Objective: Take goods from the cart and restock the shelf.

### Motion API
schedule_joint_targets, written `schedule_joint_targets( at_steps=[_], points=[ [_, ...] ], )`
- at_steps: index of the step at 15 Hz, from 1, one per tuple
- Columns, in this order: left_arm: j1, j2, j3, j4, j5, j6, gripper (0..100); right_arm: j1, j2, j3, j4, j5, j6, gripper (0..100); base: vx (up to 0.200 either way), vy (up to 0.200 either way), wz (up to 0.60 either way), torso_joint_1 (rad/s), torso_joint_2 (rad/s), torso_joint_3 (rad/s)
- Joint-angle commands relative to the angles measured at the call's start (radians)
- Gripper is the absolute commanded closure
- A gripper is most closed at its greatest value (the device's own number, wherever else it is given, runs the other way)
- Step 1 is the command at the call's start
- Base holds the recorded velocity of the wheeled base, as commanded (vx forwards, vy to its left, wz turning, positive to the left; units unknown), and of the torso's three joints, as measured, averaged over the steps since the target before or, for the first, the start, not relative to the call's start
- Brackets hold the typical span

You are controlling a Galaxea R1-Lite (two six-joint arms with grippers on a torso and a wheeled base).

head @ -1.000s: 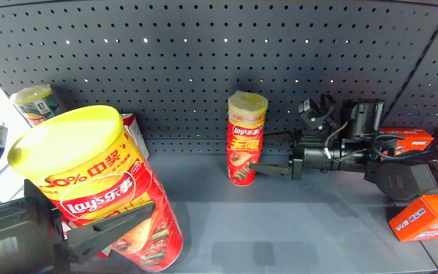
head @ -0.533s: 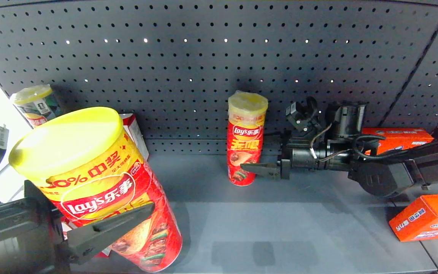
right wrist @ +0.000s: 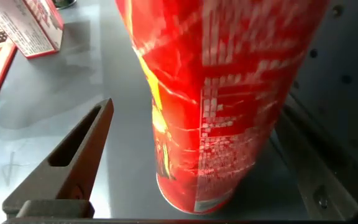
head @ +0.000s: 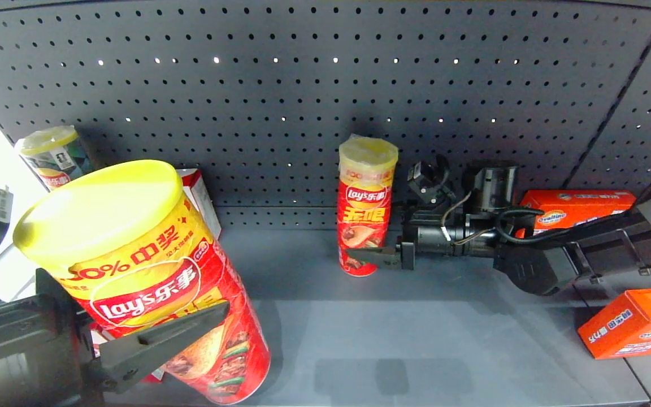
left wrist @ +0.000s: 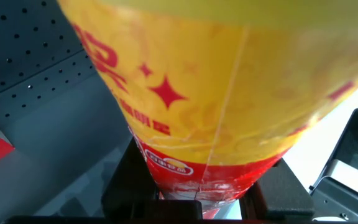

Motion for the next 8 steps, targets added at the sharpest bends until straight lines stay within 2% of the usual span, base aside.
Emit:
schedule_joint_targets(
  at_steps=[1,3,4,8],
  points=[
    [0.000,0.000,0.002,-0.001,0.000,0.000,100,0.010,0.016,-0.013,0.001,0.000,0.000,0,0.000,0.000,0.00,0.000,0.00,0.000],
    [0.001,0.000,0.003,-0.001,0.000,0.000,100,0.014,0.039,-0.030,-0.004,0.003,-0.002,0,0.000,0.000,0.00,0.000,0.00,0.000],
    [0.000,0.000,0.005,-0.001,0.000,0.000,100,0.016,0.043,-0.036,-0.018,0.001,0.000,100,0.000,0.000,0.00,0.000,0.00,0.000],
    [0.001,-0.002,0.005,-0.001,0.000,0.000,100,0.033,0.043,-0.033,-0.027,-0.026,0.000,100,0.000,0.000,0.00,0.000,0.00,0.000]
  ],
)
